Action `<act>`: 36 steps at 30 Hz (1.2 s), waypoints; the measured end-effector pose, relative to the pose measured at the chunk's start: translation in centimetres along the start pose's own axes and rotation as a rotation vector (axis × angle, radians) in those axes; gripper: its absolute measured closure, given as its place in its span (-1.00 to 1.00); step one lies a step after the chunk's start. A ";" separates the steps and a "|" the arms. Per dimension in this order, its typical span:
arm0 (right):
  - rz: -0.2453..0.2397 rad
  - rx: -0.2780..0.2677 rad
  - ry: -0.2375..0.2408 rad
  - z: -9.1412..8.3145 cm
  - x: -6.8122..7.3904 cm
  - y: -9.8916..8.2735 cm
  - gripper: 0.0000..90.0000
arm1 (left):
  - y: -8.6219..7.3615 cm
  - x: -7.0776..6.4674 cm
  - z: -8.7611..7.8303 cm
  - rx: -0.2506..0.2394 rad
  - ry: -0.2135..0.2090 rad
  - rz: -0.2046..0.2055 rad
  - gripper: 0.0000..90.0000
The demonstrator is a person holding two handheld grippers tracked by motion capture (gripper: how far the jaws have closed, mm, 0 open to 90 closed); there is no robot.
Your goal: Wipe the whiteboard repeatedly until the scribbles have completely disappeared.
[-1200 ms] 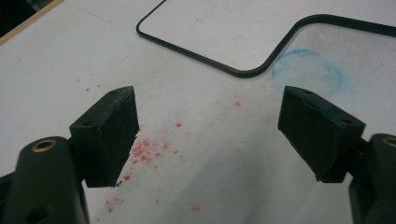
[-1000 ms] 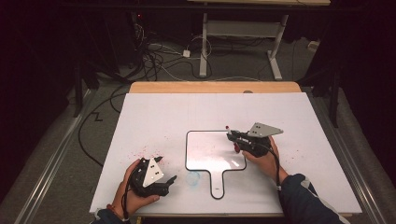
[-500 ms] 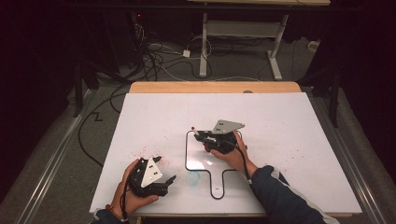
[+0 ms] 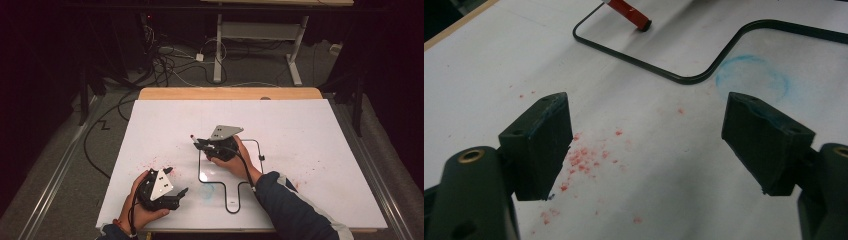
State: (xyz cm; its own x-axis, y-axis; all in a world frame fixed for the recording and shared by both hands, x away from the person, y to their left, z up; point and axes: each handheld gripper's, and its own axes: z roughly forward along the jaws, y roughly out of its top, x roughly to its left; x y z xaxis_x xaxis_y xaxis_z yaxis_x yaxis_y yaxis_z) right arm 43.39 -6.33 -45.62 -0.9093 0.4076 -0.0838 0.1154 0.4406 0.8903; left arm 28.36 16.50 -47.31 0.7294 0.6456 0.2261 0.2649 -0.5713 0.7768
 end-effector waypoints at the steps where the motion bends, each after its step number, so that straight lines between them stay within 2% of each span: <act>1: -0.004 0.003 -0.003 0.1 0.0 0.0 0.82 | 0.0 0.0 0.0 -0.001 -0.001 -0.001 -0.56; 4: -0.026 0.021 -0.011 0.2 -0.2 0.0 0.82 | -0.1 0.1 0.1 0.000 -0.005 -0.004 -0.57; 7: -0.003 0.033 -0.022 -0.5 -0.7 -0.2 0.82 | -0.1 0.1 0.1 0.001 -0.005 -0.005 -0.57; 12: -0.001 0.046 -0.046 -2.2 -1.7 -1.0 0.82 | 0.0 0.0 0.1 -0.003 0.005 0.003 -0.57; 17: 0.007 0.056 -0.090 -4.3 -2.7 -2.0 0.82 | 0.0 -0.1 0.2 0.010 -0.001 0.001 -0.56; 24: 0.006 0.069 -0.121 -6.3 -3.2 -2.9 0.82 | 0.1 -0.2 0.4 0.017 -0.001 0.002 -0.56; 27: 0.001 0.063 -0.119 -6.0 -2.9 -2.8 0.82 | 0.2 -0.2 0.4 0.018 -0.002 0.006 -0.56; 32: -0.013 0.051 -0.086 -3.8 -1.6 -1.9 0.82 | 0.2 -0.1 0.4 0.013 -0.005 0.002 -0.56; 33: -0.028 0.050 -0.082 -3.4 -1.3 -1.6 0.82 | 0.1 -0.1 0.4 0.011 -0.006 0.002 -0.57; 36: -0.022 0.030 -0.068 -2.5 -0.8 -0.8 0.82 | 0.0 0.0 0.3 0.008 -0.007 0.001 -0.56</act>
State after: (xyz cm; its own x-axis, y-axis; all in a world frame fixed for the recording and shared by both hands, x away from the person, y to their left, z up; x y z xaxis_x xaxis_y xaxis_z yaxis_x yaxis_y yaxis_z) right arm 43.03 -9.01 -45.17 -0.8825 0.4506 -0.1346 0.1085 0.4736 0.8740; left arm 28.53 16.30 -47.47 0.7341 0.6416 0.2224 0.2693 -0.5757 0.7720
